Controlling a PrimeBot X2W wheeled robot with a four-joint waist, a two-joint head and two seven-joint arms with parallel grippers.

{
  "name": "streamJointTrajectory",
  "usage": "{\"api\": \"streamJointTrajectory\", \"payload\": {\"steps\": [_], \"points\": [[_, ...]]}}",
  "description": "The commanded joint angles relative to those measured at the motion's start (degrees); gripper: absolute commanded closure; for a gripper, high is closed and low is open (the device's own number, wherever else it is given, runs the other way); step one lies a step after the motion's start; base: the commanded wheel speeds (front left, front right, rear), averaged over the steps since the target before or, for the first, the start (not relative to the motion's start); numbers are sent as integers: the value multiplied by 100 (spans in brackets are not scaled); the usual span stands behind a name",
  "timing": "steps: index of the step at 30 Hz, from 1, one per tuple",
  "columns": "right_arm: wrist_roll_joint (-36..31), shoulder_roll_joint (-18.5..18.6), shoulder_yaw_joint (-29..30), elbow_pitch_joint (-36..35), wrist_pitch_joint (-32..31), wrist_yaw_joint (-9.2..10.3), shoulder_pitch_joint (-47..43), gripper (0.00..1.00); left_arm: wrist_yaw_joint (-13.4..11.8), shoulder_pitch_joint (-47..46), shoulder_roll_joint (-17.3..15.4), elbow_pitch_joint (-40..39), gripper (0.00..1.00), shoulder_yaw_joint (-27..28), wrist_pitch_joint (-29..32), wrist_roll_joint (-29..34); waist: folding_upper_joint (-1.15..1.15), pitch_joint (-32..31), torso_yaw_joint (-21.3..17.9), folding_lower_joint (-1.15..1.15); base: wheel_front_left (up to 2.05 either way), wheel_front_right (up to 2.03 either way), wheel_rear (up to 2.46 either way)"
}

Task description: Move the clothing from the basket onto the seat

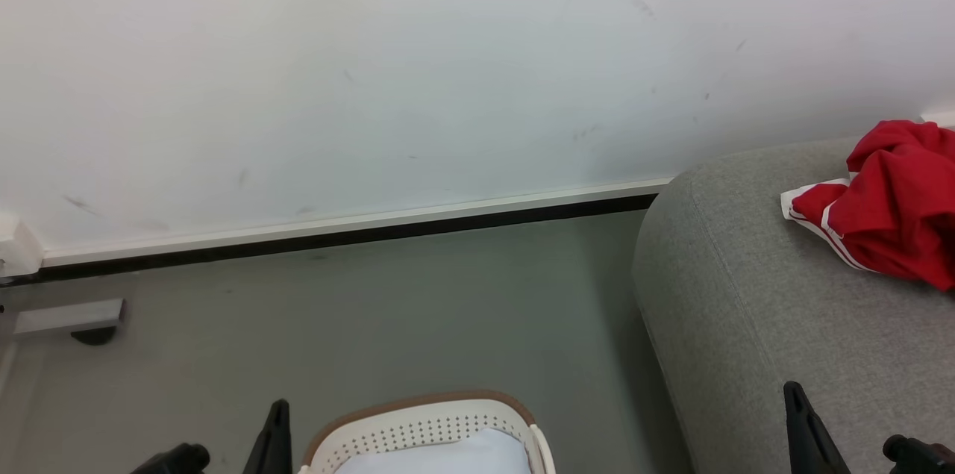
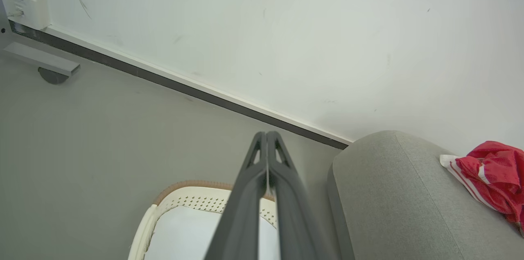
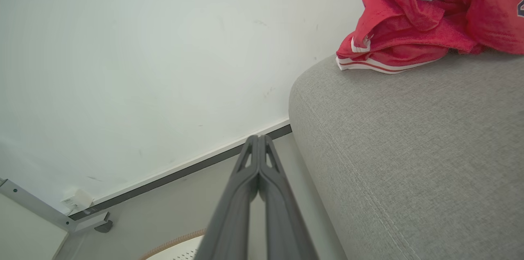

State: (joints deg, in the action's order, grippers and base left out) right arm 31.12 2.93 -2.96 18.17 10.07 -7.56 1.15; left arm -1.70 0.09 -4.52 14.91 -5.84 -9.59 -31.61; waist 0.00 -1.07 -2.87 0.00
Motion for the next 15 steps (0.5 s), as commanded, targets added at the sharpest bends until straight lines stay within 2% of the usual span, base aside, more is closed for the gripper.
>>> {"api": "streamJointTrajectory", "payload": {"steps": [1,15], "points": [[276,40,58,-122,-44,2,187,100,48,-163,-4,-81,100,78,52,-287,0,2,5,0,0,0,0],[1476,55,209,-187,-345,4,257,100,227,-267,29,-88,100,312,361,-1446,0,18,43,0,0,0,0]]}}
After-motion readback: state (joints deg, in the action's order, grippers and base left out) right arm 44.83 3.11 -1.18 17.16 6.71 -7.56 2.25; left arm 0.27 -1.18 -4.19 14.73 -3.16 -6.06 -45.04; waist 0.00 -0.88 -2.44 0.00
